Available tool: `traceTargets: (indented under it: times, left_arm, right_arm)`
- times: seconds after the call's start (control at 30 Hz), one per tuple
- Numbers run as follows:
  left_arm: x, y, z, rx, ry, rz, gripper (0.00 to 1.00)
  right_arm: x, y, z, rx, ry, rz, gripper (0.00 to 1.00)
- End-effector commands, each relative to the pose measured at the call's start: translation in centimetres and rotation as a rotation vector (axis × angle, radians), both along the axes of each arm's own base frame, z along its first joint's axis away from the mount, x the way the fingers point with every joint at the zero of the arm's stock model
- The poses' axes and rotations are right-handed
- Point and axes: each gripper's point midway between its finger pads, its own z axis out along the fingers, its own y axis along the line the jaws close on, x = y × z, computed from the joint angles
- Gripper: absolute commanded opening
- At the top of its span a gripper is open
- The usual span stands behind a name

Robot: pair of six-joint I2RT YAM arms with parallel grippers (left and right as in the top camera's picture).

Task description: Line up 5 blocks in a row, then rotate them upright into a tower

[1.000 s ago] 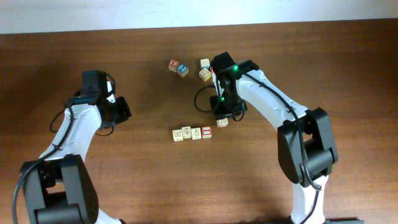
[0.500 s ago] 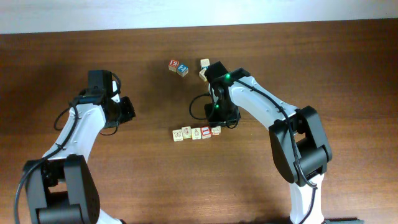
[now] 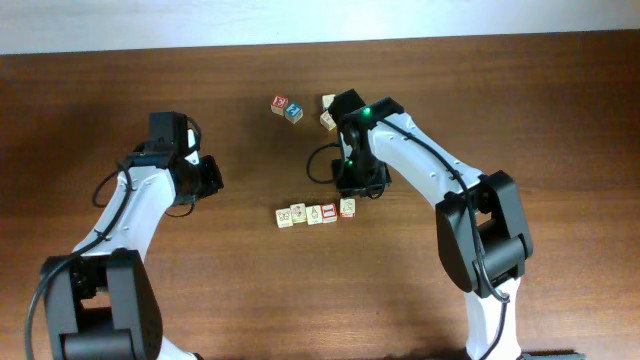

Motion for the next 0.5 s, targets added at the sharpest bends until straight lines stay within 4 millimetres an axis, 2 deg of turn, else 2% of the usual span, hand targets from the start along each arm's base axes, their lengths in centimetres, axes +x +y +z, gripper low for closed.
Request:
traceTargets:
  times: [0.0,0.07,0.2,0.33,0.47]
  left_arm:
    - [0.3,-0.2,0.1,-0.013,-0.005,0.005,0.18]
    - [0.3,-0.2,0.1,-0.013,-0.005,0.005,0.18]
    - [0.3,-0.2,0.1,-0.013,-0.005,0.005,0.18]
    - [0.3,-0.2,0.1,-0.013,-0.005,0.005,0.18]
    - [0.3,-0.2,0.1,-0.013,-0.005,0.005,0.18]
  right_arm:
    - [1.4,-2.5,-0.1,-0.047,-0.010,-0.094,0.12]
    - [1.3,-3.0,-0.9,-0.050,-0.003,-0.117,0.08]
    - [1.0,-2.5,-2.3,-0.036,-0.012,-0.111,0.08]
    - [0.4,-0.9,-3.6,0.040,-0.010,-0.063,0.08]
    - [0.3,-0.1,-3.7,0.068,-0.021,0.001,0.08]
